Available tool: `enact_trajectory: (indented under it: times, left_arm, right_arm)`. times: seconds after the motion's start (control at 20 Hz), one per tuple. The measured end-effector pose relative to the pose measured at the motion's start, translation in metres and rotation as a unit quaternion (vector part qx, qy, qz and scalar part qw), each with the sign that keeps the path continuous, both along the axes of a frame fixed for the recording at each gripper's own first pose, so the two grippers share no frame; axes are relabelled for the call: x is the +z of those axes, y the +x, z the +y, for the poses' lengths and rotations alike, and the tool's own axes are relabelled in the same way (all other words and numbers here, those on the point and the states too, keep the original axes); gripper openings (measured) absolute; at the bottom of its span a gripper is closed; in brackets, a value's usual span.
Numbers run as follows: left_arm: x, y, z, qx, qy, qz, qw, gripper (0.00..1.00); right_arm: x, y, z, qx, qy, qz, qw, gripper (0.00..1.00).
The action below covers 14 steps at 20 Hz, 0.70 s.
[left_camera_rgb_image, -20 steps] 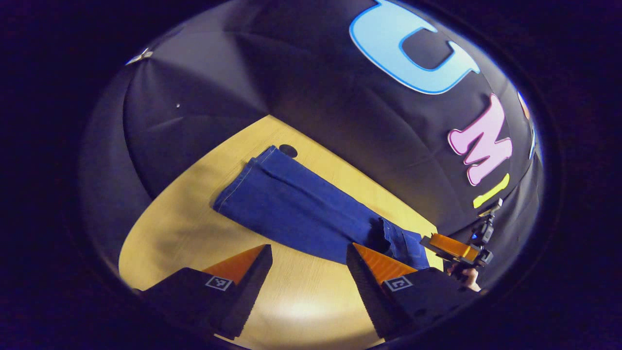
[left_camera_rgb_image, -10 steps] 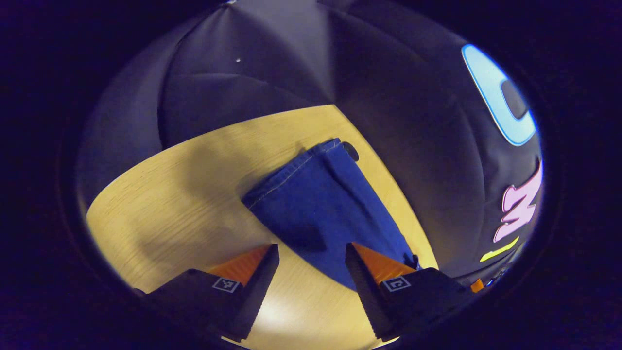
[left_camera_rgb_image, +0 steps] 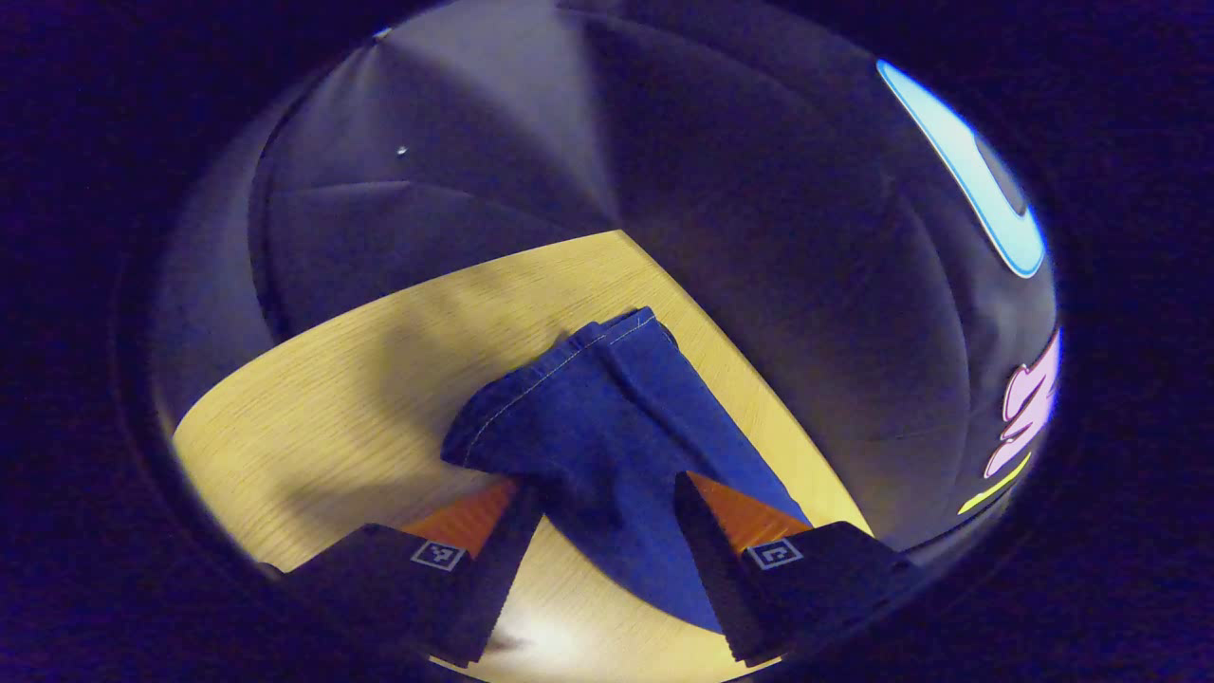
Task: Grasp the waist and the cuffs of the jeans and fold them to make the two legs overlap; first hold the waist and fold one-third of the jeans toward the cuffs, then hold the cuffs and fold the remaining one-third in the same direction to finish folding.
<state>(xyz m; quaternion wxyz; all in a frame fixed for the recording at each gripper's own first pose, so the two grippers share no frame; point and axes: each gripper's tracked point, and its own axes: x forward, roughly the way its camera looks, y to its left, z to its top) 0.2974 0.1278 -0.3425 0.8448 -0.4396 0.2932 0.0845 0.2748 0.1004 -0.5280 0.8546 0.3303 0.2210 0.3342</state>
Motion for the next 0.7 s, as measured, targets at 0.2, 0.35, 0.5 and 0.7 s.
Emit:
enact_trajectory:
  times: [0.2,0.35,0.5,0.7]
  left_arm:
    - [-0.009,0.013,0.005,0.02,0.065,0.024,0.997,0.88]
    - [-0.009,0.009,0.01,0.012,0.093,0.027,0.995,0.53]
    - [0.001,0.01,0.008,0.045,-0.012,-0.005,0.999,0.2]
    - [0.017,0.013,0.011,0.052,-0.043,-0.021,0.997,0.06]
  right_arm:
    - [-0.005,-0.006,-0.003,0.005,-0.02,-0.008,1.0,0.91]
    - [-0.013,-0.012,-0.007,0.009,-0.035,-0.006,0.999,0.91]
    - [-0.017,-0.015,-0.016,0.007,-0.034,-0.001,0.999,0.91]
    - [-0.023,-0.016,-0.028,-0.003,-0.03,0.005,1.0,0.91]
